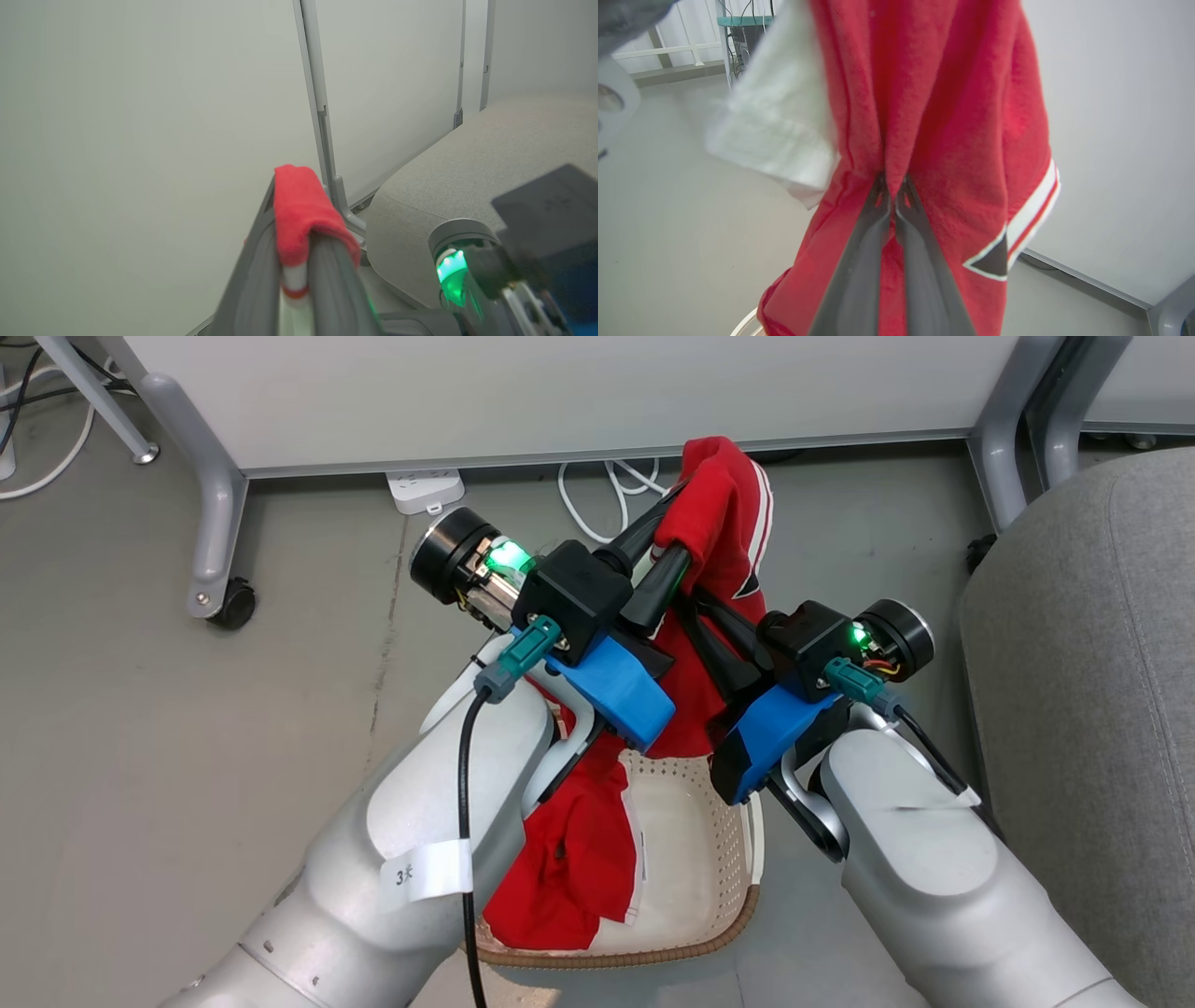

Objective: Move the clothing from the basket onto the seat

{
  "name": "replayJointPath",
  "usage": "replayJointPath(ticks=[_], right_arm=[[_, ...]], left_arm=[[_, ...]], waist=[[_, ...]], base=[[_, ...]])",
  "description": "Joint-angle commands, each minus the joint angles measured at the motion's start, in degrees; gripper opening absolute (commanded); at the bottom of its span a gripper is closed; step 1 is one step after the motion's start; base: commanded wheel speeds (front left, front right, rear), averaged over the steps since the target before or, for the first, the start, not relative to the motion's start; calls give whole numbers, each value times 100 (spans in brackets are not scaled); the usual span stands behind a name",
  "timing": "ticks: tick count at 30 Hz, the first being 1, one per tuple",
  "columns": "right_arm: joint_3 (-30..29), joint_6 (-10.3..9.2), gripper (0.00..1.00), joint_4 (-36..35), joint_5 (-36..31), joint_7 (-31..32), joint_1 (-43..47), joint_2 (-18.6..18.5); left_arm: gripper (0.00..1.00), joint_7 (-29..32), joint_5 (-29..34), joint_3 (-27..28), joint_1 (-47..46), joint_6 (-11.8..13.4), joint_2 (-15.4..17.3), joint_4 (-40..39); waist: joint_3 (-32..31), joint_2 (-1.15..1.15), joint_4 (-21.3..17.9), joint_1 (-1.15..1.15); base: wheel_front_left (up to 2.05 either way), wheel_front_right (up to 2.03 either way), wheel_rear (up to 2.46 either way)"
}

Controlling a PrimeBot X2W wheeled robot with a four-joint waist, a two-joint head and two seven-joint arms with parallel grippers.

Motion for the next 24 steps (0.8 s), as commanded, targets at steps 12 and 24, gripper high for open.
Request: replayJointPath(ticks=[12, 24], right_arm=[[-1, 1, 0, -3, 20, -20, -12, 9], [-22, 1, 0, -101, 43, -20, 88, 9]], left_arm=[[0, -30, 24, 34, -35, 39, -10, 24], [100, -29, 91, 84, 58, 113, -8, 152]], waist=[[-37, 0, -23, -1], [-55, 0, -50, -1]], base=[[0, 0, 0], [0, 0, 0]])
